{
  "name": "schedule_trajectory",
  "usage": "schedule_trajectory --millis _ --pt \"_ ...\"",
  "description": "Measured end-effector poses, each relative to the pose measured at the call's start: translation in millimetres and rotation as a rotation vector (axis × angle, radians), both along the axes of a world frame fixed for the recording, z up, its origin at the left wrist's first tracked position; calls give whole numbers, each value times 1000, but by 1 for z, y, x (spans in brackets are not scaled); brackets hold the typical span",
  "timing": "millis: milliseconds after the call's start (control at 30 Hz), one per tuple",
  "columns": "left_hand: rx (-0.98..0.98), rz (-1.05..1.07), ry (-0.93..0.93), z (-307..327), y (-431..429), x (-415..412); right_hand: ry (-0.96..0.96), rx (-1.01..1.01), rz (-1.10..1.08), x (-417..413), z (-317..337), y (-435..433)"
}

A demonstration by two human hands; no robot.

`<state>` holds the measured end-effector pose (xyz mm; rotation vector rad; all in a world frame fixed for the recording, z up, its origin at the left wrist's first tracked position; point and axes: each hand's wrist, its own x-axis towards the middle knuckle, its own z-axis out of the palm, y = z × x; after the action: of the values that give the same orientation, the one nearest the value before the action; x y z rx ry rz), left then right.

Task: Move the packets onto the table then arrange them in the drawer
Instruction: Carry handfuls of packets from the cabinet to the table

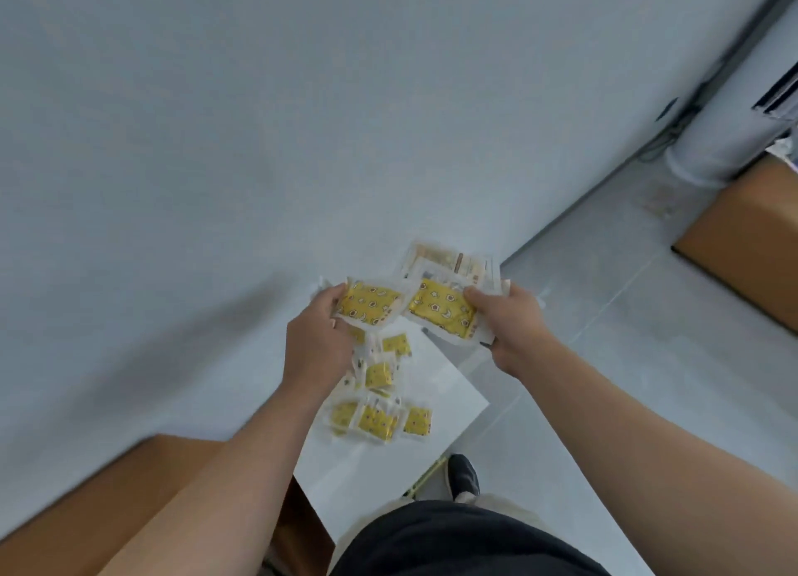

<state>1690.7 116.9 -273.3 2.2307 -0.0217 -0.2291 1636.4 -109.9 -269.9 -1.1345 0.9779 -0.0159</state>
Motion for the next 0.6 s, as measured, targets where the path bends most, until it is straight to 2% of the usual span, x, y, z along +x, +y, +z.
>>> schedule_trajectory --millis 167,300,467,600 --pt "-214 -57 -40 61 -43 27 -139 -2 -162 -3 69 -22" --pt "-297 -157 -82 102 -80 43 -229 -13 -296 -19 112 -37" --pt "-395 -316 -85 137 -133 34 -269 -40 -446 -53 141 -62" --pt "-400 -428 -69 151 -176 6 -305 -31 -552 -91 148 -84"
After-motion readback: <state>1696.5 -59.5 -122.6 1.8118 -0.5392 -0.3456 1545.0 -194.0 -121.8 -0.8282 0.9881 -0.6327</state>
